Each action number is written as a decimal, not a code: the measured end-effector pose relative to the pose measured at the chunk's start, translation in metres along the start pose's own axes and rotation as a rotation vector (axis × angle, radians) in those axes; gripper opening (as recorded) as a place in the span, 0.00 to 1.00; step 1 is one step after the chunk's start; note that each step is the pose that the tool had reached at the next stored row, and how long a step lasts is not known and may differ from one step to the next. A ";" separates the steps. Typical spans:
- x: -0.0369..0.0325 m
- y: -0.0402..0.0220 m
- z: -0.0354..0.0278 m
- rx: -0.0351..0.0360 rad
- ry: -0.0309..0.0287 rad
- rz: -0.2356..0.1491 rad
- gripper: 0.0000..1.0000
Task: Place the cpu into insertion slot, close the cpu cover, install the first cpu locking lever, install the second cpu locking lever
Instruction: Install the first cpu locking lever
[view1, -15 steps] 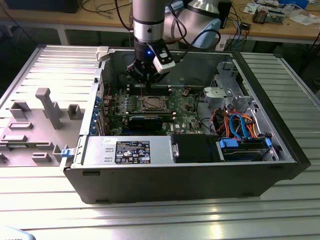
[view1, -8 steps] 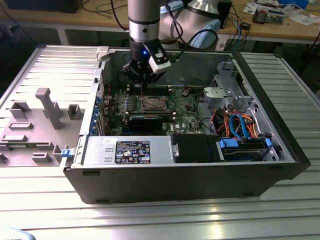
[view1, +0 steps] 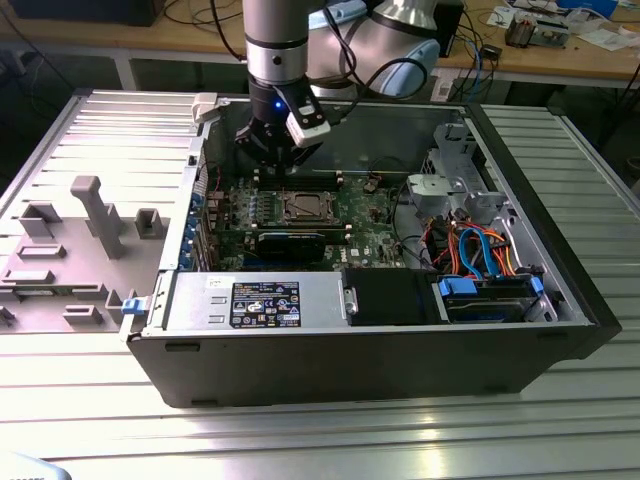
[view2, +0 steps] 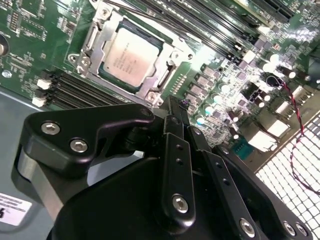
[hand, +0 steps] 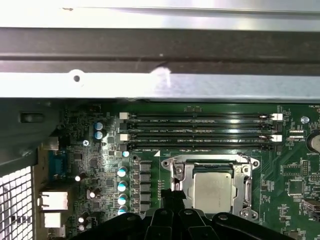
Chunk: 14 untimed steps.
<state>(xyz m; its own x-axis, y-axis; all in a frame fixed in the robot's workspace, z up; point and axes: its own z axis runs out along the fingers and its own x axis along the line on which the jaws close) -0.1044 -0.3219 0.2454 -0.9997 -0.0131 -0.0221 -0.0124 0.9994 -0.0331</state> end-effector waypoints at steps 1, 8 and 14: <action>0.0015 0.0000 0.0000 -0.0002 0.0000 0.000 0.11; 0.0125 0.0002 -0.0003 -0.0023 -0.0001 0.000 0.11; 0.0207 0.0003 -0.0004 -0.0039 -0.0001 0.000 0.11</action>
<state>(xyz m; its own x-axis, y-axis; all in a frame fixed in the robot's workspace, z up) -0.1251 -0.3219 0.2454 -0.9997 -0.0131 -0.0222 -0.0124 0.9995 -0.0292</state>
